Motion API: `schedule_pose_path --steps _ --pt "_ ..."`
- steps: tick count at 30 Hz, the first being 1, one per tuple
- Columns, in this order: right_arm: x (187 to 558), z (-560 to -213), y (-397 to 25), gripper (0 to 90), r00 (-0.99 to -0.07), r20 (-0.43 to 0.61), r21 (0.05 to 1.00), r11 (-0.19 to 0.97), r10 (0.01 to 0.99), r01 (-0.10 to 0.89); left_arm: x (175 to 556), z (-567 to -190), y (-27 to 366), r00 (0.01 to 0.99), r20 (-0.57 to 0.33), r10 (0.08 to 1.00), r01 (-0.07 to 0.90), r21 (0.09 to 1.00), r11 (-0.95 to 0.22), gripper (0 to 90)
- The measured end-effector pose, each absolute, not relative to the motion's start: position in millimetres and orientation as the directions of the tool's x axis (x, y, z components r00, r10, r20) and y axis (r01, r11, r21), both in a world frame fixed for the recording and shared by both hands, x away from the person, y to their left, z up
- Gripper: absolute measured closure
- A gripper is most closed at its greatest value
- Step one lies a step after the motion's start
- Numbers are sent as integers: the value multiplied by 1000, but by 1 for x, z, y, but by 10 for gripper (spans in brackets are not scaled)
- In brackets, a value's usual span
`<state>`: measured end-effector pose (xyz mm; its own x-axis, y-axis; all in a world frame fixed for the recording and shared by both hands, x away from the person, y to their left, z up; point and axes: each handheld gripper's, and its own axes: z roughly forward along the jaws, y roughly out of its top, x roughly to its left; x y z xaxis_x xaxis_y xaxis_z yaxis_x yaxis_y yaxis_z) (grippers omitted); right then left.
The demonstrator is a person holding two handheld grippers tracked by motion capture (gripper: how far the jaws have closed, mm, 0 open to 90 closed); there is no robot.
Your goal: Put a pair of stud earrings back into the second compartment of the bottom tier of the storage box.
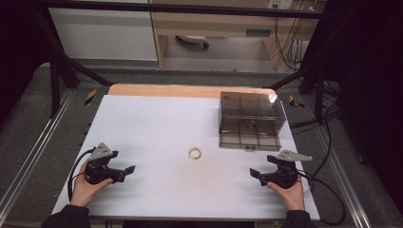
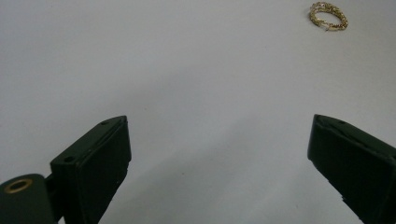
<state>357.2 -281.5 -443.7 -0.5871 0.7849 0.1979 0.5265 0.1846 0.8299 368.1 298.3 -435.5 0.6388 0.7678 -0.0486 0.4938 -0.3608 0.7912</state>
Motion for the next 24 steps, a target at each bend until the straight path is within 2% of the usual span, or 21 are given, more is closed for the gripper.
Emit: schedule_pose_path --steps 24 --pt "363 -444 -264 7 -611 189 820 220 769 529 368 -440 297 639 -62 767 513 777 -365 46"
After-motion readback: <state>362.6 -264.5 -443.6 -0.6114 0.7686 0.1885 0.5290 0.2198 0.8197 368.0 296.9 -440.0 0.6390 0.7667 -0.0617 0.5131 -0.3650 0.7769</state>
